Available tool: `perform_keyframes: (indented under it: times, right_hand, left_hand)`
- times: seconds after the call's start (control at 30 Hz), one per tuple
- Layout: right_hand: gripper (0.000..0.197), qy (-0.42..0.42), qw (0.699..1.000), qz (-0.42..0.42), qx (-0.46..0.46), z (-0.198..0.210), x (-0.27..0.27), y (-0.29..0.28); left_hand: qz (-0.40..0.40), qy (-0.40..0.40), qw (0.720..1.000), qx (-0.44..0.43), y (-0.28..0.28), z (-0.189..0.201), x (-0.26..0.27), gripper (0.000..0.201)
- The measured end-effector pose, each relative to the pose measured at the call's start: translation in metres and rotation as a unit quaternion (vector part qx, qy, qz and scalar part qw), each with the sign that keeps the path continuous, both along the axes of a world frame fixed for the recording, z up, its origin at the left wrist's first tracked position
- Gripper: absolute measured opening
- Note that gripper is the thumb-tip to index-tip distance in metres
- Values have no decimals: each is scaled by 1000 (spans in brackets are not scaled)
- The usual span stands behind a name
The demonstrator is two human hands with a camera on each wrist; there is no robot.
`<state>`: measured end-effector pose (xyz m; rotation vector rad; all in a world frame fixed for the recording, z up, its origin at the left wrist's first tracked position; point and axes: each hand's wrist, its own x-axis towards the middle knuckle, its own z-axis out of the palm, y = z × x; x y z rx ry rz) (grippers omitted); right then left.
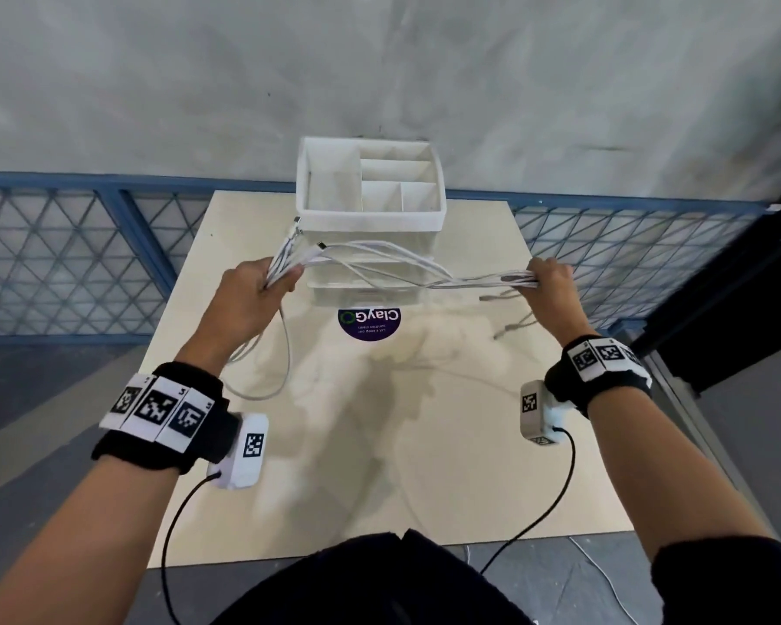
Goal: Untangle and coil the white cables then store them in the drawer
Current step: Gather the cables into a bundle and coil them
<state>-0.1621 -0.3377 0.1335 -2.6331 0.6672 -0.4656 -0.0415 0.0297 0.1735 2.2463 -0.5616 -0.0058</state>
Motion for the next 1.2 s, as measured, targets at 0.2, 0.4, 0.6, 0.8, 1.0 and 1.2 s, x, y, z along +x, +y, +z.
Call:
perform_keyframes:
  times: [0.2, 0.4, 0.6, 0.8, 1.0, 1.2]
  right_hand:
    - [90, 317, 941, 79, 84, -26, -8, 30]
    - [98, 213, 919, 213, 255, 11, 3, 106]
    - [30, 127, 790, 396, 451, 24, 16, 180]
    - [33, 126, 741, 402, 523, 12, 7, 184]
    - [37, 147, 769, 425, 454, 19, 3, 180]
    - [29, 143, 798, 431, 397, 23, 2, 176]
  left_hand:
    - [-60, 67, 993, 73, -13, -10, -17, 28]
    - [-123, 192, 967, -115, -42, -4, -44, 18]
    - [-169, 314, 883, -306, -63, 15, -51, 42]
    - [-146, 339, 835, -407, -52, 16, -47, 38]
    - [-96, 349, 779, -512, -48, 19, -43, 35]
    - [-53, 406, 742, -531, -44, 33, -39, 44]
